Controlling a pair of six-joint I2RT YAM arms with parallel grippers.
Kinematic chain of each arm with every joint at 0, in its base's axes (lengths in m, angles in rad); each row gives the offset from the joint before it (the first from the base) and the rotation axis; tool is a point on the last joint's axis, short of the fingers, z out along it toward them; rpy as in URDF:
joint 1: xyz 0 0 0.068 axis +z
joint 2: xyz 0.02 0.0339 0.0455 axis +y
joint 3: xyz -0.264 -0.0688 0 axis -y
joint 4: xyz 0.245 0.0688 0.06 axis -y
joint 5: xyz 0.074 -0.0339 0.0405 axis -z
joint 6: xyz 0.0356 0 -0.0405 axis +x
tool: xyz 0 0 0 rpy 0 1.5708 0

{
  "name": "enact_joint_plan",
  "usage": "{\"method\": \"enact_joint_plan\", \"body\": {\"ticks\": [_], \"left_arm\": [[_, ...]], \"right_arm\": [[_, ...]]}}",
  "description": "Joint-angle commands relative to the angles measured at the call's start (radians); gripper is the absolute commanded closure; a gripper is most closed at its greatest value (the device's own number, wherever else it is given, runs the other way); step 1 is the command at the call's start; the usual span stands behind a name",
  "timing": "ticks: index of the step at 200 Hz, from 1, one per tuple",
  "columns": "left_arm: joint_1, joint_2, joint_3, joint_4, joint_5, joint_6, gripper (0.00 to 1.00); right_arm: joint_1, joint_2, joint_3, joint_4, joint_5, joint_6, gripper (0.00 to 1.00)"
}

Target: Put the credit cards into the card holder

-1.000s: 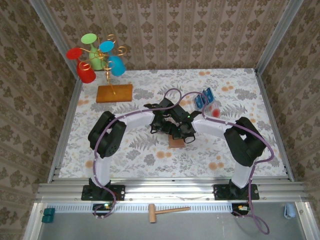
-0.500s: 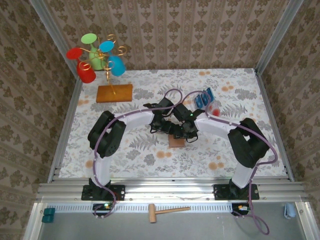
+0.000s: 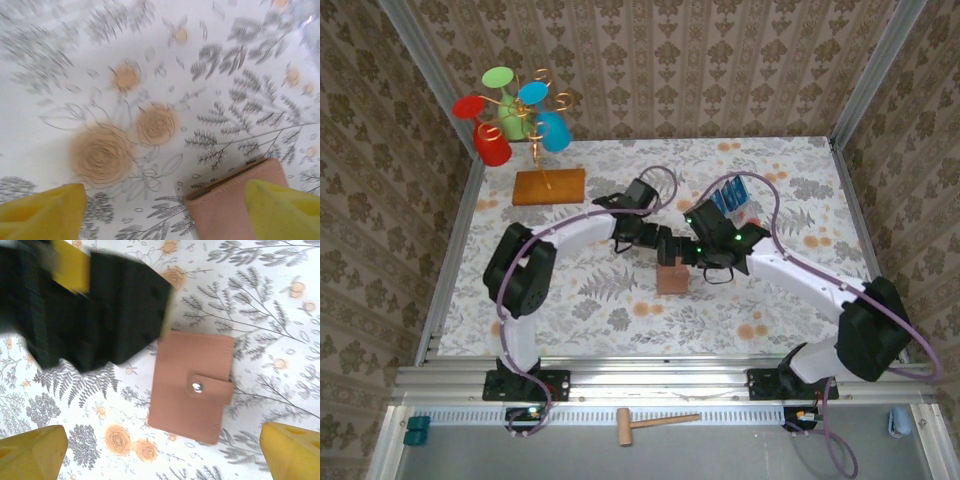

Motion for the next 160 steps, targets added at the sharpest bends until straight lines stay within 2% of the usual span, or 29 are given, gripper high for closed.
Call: {"method": "enact_joint_plan", "body": {"ticks": [1,5,27,53,105,132,160], "left_arm": [[0.044,-0.106,0.039,0.027,-0.010,0.006,0.03],[0.052,-0.122,0.037,0.029,-0.013,0.007,0.00],[0.098,-0.215,-0.003,0.054,-0.039,0.010,0.00],[0.144,-0.368,-0.115,0.121,-0.119,0.027,0.00],[0.233,-0.724,-0.438,0.308,-0.358,0.080,0.00],[0.316,-0.879,-0.587,0.388,-0.424,0.123,0.00],[0.369,-1.032,-0.807,0.576,-0.518,0.166,0.00]], "right_arm": [[-0.025,-0.101,-0.044,-0.016,0.061,0.017,0.00],[-0.031,-0.118,-0.047,-0.019,0.068,0.014,0.00],[-0.079,-0.203,-0.053,-0.066,0.113,-0.006,0.00],[-0.153,-0.321,-0.061,-0.078,0.236,-0.038,0.00],[-0.291,-0.500,-0.130,-0.029,0.605,-0.059,0.00],[-0.362,-0.539,-0.200,0.117,0.717,-0.133,0.00],[-0.410,-0.549,-0.312,0.298,0.791,-0.237,0.00]]}}
